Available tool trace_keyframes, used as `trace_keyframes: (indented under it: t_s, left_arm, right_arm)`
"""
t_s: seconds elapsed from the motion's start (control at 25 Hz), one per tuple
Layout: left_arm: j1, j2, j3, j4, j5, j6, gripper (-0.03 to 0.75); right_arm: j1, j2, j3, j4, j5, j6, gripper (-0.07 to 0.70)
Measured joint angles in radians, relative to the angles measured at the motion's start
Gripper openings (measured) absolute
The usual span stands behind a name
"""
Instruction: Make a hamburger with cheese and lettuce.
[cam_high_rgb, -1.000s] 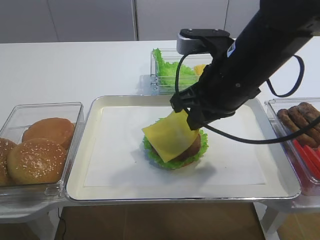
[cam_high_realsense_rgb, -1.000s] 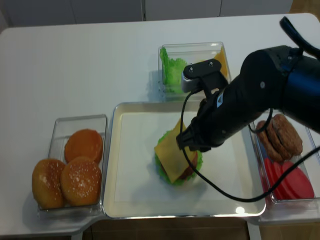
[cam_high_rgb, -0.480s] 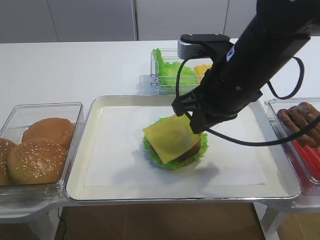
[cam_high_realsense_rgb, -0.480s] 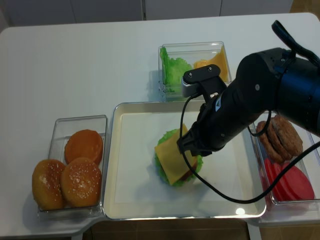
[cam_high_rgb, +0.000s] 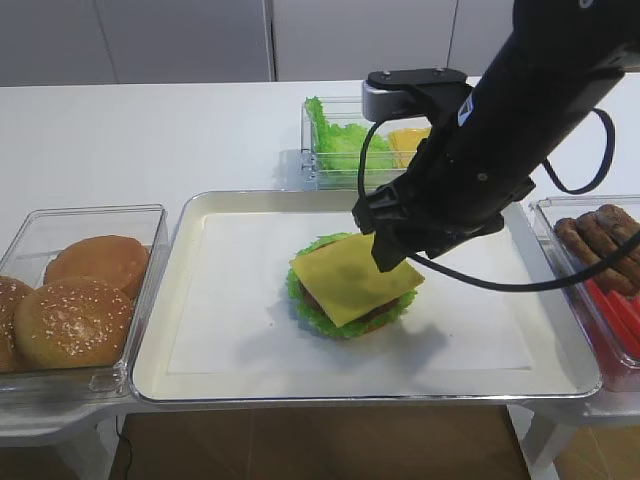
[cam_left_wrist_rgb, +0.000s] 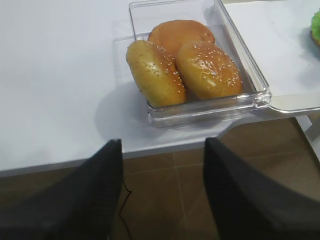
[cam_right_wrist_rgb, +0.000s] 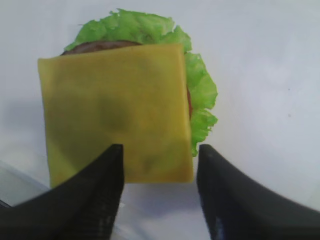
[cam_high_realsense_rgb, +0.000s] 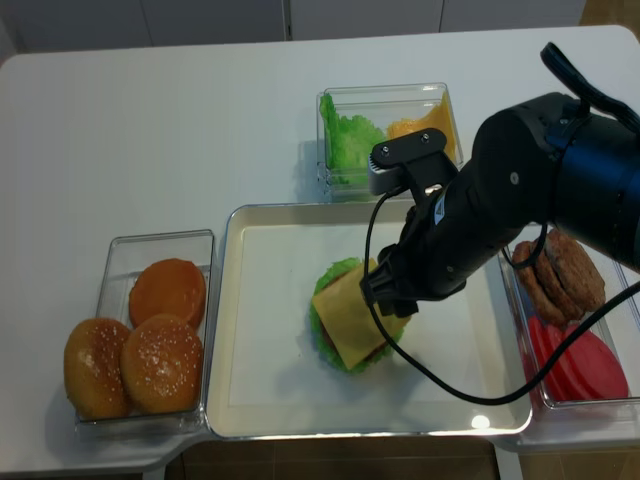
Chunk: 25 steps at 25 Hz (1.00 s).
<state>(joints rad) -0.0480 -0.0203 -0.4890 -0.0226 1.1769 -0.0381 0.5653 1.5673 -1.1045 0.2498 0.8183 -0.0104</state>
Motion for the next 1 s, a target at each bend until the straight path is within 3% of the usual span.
trace_keyframes:
  t_s: [0.16,0.48,0.68,1.0]
  left_arm:
    - [0.0,0.0,0.0,0.0,0.0,0.0,0.387]
    - [0.0,0.0,0.0,0.0,0.0,0.0,0.387]
    - [0.0,0.0,0.0,0.0,0.0,0.0,0.387]
    - [0.0,0.0,0.0,0.0,0.0,0.0,0.387]
  right_arm:
    - [0.0,0.0,0.0,-0.042,0.0,0.0,0.495]
    - [-0.019,-0.019,-0.075,-0.099,0.026,0.005,0.52]
    - [-0.152,-0.023,-0.113,-0.076,0.056,-0.061,0.52]
    - [-0.409,-0.03,-0.113,-0.074,0.152,-0.07,0.511]
